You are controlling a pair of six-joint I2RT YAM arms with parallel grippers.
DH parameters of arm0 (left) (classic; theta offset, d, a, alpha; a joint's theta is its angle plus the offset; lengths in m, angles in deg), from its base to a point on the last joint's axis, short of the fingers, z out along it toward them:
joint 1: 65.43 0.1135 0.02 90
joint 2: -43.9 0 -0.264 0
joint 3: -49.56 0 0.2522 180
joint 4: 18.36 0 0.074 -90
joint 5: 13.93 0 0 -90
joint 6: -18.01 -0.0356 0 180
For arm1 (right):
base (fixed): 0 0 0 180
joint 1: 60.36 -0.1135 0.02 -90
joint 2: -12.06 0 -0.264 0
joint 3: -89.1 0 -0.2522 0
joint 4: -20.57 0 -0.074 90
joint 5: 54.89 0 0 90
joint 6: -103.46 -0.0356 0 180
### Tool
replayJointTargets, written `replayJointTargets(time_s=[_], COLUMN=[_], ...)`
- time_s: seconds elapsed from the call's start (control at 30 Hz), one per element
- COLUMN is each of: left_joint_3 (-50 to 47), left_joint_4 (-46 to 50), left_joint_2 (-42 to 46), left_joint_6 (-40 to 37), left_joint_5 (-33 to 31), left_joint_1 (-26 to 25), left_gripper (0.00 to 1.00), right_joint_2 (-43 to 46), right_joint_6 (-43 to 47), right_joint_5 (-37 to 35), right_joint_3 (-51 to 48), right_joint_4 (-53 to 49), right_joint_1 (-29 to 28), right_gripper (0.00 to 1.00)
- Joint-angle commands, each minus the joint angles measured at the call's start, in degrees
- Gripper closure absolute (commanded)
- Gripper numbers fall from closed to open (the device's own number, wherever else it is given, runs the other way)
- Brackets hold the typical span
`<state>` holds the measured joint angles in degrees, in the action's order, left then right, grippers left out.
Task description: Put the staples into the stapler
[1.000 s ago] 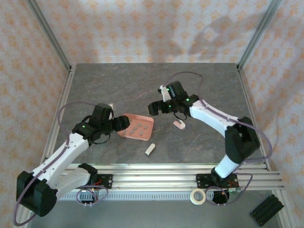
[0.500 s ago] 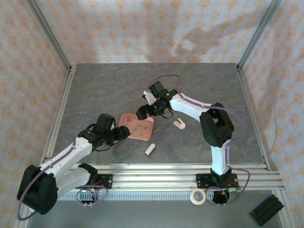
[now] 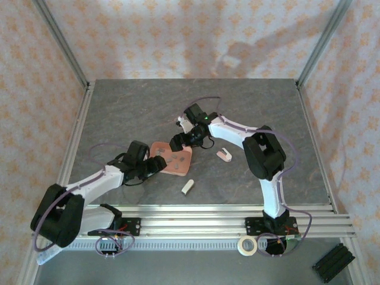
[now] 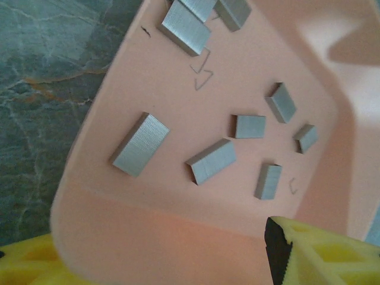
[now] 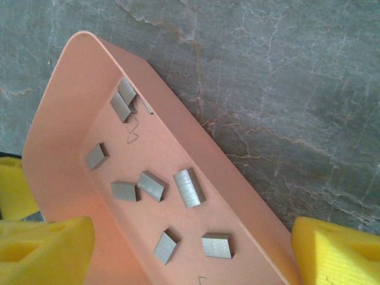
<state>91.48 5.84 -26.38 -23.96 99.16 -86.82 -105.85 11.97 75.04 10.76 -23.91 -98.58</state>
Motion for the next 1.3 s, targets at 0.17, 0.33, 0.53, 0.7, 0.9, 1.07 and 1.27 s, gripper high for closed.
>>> replayJointTargets(time_s=[0.17,0.33,0.53,0.7,0.9,1.07,1.27], left_joint_3=[10.3,17.4,26.4,34.9,44.4,51.1,57.4], left_joint_4=[-6.1,-8.2,-12.2,-12.7,-11.2,-10.6,-5.0], left_joint_2=[-10.1,-18.2,-29.5,-37.0,-44.3,-48.7,-50.4], left_joint_6=[-5.1,-6.9,-6.3,-6.4,-6.7,-6.3,-9.4], left_joint_5=[0.6,2.4,6.6,7.9,8.2,7.1,4.5], left_joint_1=[-0.2,-0.2,-0.3,-1.1,-1.9,-1.9,-1.9], left_gripper=[0.32,0.32,0.34,0.36,0.36,0.36,0.36], right_joint_2=[4.5,7.4,9.3,10.7,10.5,8.3,7.0], right_joint_6=[-6.2,-13.8,-15.2,-17.2,-17.1,-15.1,-14.9], right_joint_5=[-2.0,-1.9,-4.8,-7.2,-7.5,-7.3,-6.0], right_joint_3=[-6.3,-12.2,-14.9,-16.4,-15.1,-12.1,-9.2], right_joint_4=[5.9,14.2,14.8,15.7,15.3,13.1,13.2], right_joint_1=[1.4,5.3,8.5,12.1,16.9,19.5,21.8], right_gripper=[0.19,0.23,0.24,0.25,0.25,0.25,0.25])
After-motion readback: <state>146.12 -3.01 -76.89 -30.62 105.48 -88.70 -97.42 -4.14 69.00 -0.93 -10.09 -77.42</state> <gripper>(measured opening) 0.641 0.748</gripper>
